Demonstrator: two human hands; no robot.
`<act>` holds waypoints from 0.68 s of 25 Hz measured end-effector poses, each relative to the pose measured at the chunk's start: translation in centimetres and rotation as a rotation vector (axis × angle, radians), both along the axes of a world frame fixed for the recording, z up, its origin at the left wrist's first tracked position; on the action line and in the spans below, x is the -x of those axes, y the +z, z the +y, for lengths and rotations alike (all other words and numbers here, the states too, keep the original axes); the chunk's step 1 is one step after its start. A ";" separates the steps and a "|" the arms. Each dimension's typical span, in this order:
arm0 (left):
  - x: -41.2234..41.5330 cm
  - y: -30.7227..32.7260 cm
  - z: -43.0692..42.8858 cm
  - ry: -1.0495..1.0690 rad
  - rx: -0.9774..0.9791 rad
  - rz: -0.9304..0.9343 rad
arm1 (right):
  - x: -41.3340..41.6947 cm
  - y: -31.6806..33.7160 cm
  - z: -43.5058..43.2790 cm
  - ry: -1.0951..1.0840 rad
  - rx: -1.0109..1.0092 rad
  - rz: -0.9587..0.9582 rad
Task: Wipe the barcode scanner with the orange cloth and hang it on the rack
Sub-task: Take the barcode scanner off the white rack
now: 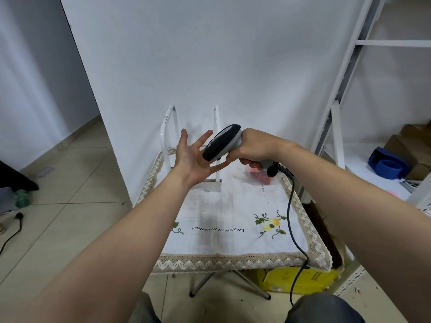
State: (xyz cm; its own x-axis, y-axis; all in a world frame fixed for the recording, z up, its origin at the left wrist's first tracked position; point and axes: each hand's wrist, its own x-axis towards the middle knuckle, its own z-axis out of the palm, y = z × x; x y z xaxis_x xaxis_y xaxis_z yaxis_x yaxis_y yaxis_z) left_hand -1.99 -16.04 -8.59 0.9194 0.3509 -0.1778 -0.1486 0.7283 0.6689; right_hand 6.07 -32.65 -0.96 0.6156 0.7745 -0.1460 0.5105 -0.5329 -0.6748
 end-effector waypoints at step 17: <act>-0.6 -1.1 1.2 -0.008 0.013 0.012 | -0.9 -1.3 0.7 -0.013 -0.039 0.012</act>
